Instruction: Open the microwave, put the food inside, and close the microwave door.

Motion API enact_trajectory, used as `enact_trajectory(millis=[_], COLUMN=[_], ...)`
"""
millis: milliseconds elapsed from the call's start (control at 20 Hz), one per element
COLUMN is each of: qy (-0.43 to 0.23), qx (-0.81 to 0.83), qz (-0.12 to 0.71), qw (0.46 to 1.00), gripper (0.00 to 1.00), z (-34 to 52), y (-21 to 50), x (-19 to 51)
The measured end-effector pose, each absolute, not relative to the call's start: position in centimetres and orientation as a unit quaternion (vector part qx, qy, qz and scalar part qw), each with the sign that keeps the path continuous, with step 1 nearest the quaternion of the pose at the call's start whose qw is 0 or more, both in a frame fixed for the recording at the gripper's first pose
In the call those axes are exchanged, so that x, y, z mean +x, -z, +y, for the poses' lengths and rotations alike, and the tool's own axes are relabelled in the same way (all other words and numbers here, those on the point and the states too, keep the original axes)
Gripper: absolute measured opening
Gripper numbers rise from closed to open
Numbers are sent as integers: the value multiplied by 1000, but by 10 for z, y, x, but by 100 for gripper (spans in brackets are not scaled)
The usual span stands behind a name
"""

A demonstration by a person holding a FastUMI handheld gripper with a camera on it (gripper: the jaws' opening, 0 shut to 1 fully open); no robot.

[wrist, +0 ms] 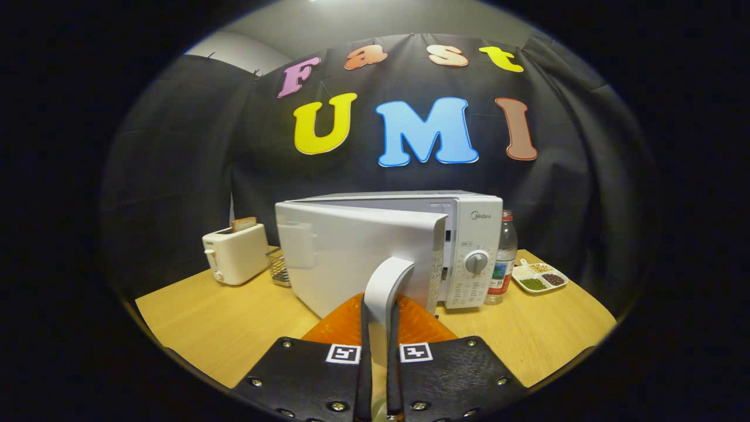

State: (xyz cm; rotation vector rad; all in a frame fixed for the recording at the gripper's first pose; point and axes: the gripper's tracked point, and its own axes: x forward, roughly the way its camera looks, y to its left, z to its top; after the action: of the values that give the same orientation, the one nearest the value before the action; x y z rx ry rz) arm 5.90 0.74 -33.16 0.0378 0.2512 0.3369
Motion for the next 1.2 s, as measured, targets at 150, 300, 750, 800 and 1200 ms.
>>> enact_trajectory(millis=[150, 300, 750, 800, 1200], qy=[-187, -176, -125, -121, -158], qx=[21, 16, 21, 20, -30], qz=[124, 114, 87, 83, 78], qw=[974, 978, 988, 989, 984], gripper=[11, 11, 11, 11, 11], z=[41, 72, 171, 183, 266], y=[328, 325, 323, 324, 350], x=[21, -4, -47, -51, -91])
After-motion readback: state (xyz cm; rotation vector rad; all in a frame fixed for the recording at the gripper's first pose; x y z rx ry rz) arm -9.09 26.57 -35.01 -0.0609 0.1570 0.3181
